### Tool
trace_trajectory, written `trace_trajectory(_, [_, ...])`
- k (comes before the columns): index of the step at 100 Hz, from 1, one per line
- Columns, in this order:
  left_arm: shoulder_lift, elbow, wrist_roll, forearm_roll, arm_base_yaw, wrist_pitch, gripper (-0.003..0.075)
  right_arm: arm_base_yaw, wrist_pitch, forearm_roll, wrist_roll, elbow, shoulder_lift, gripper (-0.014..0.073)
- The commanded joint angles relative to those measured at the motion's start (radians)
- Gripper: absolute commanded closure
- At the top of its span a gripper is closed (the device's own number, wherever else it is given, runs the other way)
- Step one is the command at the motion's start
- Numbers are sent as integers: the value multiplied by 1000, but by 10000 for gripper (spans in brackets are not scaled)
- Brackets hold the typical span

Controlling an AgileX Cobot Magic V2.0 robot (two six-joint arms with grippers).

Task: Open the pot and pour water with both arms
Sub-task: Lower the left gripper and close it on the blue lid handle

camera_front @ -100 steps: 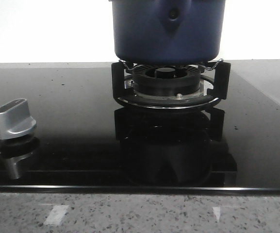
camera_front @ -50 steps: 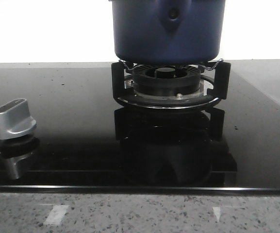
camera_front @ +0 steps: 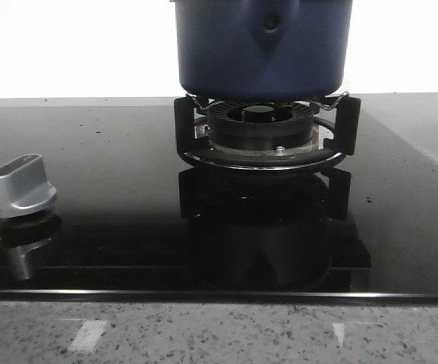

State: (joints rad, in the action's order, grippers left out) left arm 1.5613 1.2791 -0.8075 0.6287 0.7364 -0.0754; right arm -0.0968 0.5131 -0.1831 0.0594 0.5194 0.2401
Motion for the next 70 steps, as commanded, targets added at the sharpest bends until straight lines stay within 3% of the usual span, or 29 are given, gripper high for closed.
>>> trace_trajectory(1, [-58, 35, 373, -317, 0, 47, 208, 3, -76, 5, 9, 25, 21, 148])
trace_trajectory(9, [-63, 35, 889, -673, -20, 65, 208, 3, -76, 5, 9, 25, 21, 148])
trace_trajectory(16, [-66, 35, 1088, -831, -23, 91, 208, 3, -76, 5, 9, 25, 21, 148])
trace_trajectory(46, [-66, 33, 1095, -898, -16, 183, 208, 3, -76, 5, 9, 25, 21, 148])
trace_trajectory(70, [-48, 33, 1095, -903, -14, 175, 208, 3, -76, 5, 9, 25, 21, 148])
